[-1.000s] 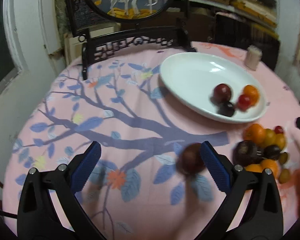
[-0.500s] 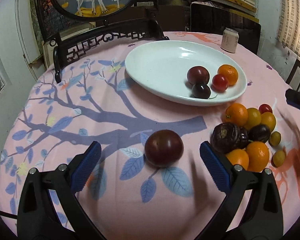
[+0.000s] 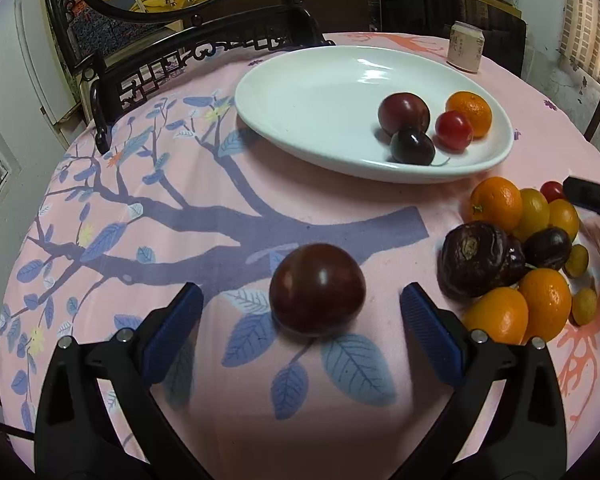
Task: Organize fruits
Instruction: 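Grasp another dark plum with the left gripper while the right grasps a red tomato, then release the plum and tomato into the white plate from both grippers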
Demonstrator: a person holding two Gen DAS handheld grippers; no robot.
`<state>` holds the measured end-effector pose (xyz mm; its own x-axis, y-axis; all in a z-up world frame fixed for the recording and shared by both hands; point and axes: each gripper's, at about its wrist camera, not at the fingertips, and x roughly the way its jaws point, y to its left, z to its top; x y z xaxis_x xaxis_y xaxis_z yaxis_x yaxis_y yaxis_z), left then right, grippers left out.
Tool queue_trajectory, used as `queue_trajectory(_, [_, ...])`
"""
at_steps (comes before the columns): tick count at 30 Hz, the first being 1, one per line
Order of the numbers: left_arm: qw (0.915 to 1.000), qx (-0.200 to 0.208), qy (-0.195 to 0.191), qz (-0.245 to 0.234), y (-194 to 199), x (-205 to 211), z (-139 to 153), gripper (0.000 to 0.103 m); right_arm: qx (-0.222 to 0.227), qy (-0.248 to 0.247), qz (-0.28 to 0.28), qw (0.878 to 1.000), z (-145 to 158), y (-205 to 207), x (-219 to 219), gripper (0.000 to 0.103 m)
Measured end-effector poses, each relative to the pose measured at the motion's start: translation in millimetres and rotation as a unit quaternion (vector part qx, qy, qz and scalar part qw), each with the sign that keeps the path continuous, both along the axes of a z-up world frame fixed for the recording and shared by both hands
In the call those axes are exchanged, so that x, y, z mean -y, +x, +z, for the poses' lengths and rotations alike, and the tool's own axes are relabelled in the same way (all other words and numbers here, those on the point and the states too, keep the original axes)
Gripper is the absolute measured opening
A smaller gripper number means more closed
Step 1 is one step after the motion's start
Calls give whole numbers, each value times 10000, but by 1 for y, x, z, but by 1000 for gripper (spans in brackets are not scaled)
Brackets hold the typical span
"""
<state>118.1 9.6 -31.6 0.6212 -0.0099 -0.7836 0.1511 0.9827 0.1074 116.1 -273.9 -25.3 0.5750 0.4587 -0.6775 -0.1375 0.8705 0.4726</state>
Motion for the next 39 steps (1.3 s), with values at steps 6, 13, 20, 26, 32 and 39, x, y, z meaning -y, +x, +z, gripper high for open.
queue_trajectory(6, [9997, 249, 30, 16, -3, -1, 7, 99, -203, 414, -35, 9989, -7, 8, 8, 39])
queue_trajectory(13, [9998, 55, -192, -26, 4, -7, 3, 71, -90, 99, -230, 9996, 0, 5, 14, 33])
queue_trajectory(20, [9999, 82, -125, -31, 4, -4, 4, 67, -211, 45, 217, 9995, -6, 13, -8, 33])
queue_trajectory(26, [9994, 62, -317, -132, 3, -6, 4, 52, -241, 83, 227, 9994, -7, 12, -7, 28])
queue_trajectory(32, [9990, 265, -318, -186, -5, -5, 12, 39, 245, -128, 17, 9996, 12, -2, -4, 28])
queue_trajectory(39, [9963, 660, -533, 128, 18, -13, 49, 39, 726, -225, 129, 9970, 48, 27, -31, 28])
